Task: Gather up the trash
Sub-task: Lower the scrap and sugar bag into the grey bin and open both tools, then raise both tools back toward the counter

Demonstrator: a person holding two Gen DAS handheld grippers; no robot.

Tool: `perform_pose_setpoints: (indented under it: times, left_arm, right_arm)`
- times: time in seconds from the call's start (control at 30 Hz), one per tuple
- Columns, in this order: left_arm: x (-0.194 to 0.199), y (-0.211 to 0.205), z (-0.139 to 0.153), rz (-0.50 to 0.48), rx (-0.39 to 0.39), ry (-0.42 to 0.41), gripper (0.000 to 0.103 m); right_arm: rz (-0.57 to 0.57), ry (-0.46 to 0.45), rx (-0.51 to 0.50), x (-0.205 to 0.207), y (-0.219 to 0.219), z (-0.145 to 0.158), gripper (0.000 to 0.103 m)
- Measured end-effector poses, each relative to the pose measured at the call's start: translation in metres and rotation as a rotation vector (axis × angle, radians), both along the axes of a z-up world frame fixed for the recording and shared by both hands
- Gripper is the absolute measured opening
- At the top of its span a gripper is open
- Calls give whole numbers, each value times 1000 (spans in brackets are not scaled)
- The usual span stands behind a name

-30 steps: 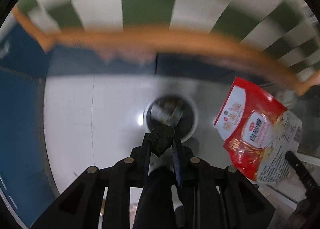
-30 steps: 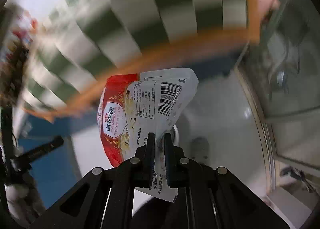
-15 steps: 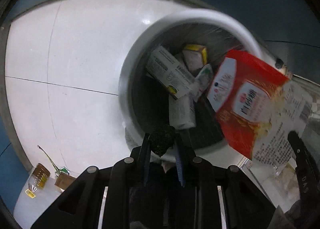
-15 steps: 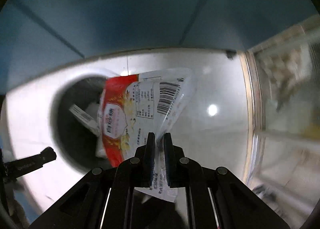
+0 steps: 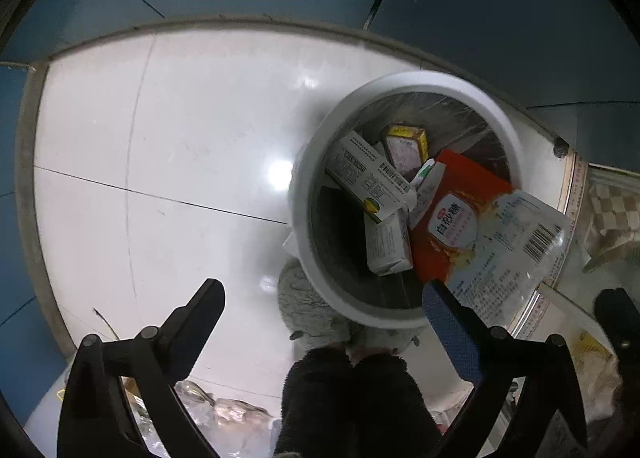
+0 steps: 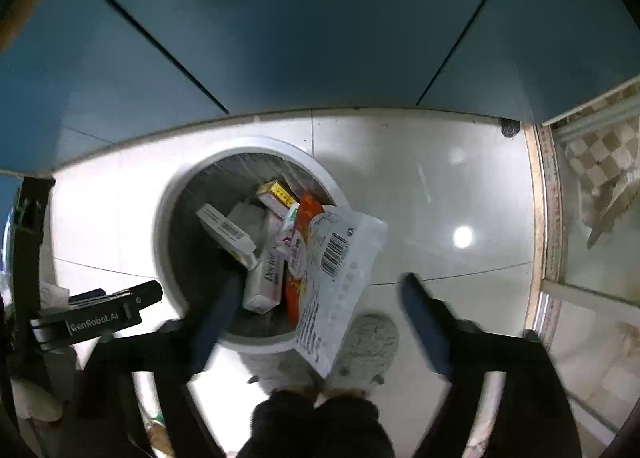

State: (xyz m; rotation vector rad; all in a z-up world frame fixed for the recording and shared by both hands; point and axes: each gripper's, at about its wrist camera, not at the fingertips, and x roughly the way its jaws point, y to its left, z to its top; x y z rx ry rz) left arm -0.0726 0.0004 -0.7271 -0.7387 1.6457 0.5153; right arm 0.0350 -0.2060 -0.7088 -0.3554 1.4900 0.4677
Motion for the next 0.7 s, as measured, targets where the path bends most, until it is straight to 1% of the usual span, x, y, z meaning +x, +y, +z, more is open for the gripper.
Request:
perform_pose_setpoints:
  times: [0.13, 0.2, 0.23, 0.37, 0.53, 0.63, 0.7]
  left_arm:
    - [-3, -8, 35, -2, 51, -42, 101]
    - [-4, -13, 60, -23, 101, -57, 101]
    - [-5, -14, 70, -31, 113, -63, 101]
    - [-8, -24, 124, -53, 147, -96, 101]
    - [-12, -36, 192, -70, 166, -139, 101]
    - [-17, -45, 240, -81, 183, -164, 101]
    - [-21, -50, 266, -90, 193, -168, 101]
  right_arm:
    - [-19, -2, -9, 4, -14, 26, 103]
    - [-24, -3, -11, 4, -18, 41, 103]
    - [-19, -10, -17, 2, -18, 48, 103]
    - [9, -36, -15, -3, -23, 90, 103]
    - [42, -59, 9, -13, -29, 162, 103]
    - [59, -79, 24, -22, -31, 207, 103]
    - [63, -86, 47, -28, -36, 241, 103]
